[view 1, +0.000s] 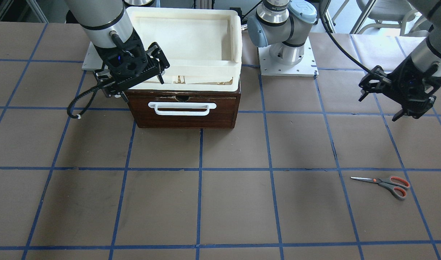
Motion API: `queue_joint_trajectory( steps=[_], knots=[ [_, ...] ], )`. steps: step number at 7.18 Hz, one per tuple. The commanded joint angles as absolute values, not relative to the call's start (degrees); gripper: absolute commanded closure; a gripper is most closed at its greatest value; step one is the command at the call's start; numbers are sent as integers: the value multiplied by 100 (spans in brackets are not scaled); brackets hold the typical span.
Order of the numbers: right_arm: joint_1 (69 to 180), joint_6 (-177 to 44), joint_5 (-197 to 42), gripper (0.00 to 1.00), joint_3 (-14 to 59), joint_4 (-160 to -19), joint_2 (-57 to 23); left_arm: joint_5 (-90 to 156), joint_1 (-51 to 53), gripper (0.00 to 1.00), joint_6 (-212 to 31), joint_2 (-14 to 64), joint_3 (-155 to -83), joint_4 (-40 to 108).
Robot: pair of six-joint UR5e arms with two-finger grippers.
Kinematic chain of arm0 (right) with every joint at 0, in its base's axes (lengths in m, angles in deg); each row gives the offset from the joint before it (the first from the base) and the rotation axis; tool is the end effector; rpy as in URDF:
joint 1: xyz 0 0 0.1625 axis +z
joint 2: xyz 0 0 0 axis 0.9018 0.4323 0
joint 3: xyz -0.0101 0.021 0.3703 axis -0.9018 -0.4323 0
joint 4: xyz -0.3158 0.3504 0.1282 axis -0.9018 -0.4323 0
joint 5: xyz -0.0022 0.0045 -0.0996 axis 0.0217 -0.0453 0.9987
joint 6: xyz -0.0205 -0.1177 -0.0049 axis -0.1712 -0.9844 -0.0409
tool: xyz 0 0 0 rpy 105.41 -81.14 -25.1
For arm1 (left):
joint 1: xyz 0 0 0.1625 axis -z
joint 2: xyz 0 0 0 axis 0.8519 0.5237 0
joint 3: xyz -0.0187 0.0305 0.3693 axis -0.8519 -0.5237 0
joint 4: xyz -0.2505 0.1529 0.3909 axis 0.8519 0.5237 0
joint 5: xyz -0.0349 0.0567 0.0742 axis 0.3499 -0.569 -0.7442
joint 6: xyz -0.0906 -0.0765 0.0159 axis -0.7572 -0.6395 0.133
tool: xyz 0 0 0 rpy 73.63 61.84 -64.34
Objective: Place scissors in drawer with both arms
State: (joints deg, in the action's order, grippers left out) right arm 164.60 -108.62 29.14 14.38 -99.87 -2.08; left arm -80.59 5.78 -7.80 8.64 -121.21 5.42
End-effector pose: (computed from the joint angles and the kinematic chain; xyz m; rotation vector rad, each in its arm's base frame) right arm 0.2504 -0.5634 0.4014 -0.9217 2.8791 0.0750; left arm 0.1364 -0.5786 0.3580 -1.1268 -2.9114 -0.1037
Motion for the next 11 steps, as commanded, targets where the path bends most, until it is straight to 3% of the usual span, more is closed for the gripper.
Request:
queue_joint_trajectory(
  steps=[1, 5, 7, 11],
  knots=[
    [17105, -11511, 2947, 0, 1529, -10650, -832, -8089, -259, 0, 1400, 1386, -12595, -464],
    [17355, -12365, 2929, 0, 1538, -11434, -1371, -8045, -656, 0, 4391, 2599, -12571, -2137],
    [17346, -13608, 2947, 1, 1573, -10853, -1380, -8036, -647, 0, 5218, 3135, -12562, -2550],
    [17355, -15596, 3025, 0, 1600, -10471, -1574, -7686, -525, 1, 5973, 3445, -12527, -2982]
  ],
)
